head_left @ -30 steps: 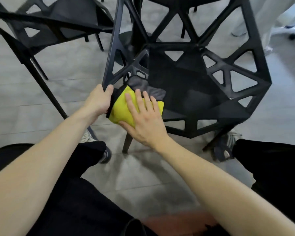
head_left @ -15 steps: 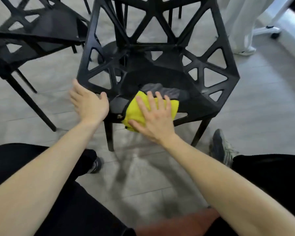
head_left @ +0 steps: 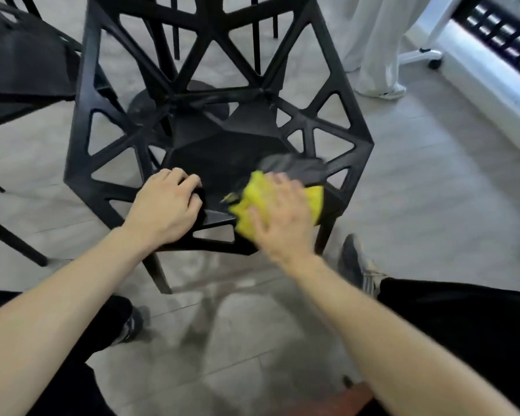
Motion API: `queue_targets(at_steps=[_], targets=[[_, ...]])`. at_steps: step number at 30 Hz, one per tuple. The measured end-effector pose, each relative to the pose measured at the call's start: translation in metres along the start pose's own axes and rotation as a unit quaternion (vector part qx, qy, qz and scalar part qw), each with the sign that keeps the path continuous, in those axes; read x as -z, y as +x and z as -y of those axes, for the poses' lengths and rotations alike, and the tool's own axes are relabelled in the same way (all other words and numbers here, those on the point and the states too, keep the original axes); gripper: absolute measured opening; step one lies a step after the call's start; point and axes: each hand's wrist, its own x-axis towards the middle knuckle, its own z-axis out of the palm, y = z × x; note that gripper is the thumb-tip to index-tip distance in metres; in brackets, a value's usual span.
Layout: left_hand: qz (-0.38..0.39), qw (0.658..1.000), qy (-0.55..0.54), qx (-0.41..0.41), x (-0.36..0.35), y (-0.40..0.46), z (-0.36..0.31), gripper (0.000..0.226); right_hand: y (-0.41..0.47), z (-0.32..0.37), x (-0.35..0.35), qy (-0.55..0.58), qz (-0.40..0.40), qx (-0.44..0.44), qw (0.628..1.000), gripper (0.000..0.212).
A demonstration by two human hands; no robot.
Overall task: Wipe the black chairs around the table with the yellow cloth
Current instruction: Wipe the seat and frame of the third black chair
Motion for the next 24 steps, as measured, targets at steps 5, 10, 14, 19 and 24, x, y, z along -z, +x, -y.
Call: queue_targets(at_steps=[5,10,14,19,24], targets=[[0.057,0.994,-0.089,0.000,-0.022,0.049,-0.001,0.072,0.008,-0.024,0.014,0.003,0.112,0.208,0.972,0.053],[0.083,0.996,-0.017,-0.008,-0.035,0.048,0.004,0.075,0.065,-0.169,0.070,-0.139,0.081,0.137,0.977,0.051],[0.103,0.995,-0.004,-0.019,-0.034,0.043,-0.002,0.072,0.031,-0.087,0.041,-0.080,0.017,-0.006,0.997,0.051],[0.097,0.995,0.013,-0.031,-0.032,0.008,0.007,0.069,-0.023,0.029,0.018,0.070,0.106,0.117,0.985,0.052],[0.106,0.994,0.010,-0.026,-0.031,-0.005,0.008,0.067,0.024,-0.114,0.070,-0.092,0.162,0.247,0.951,0.052]])
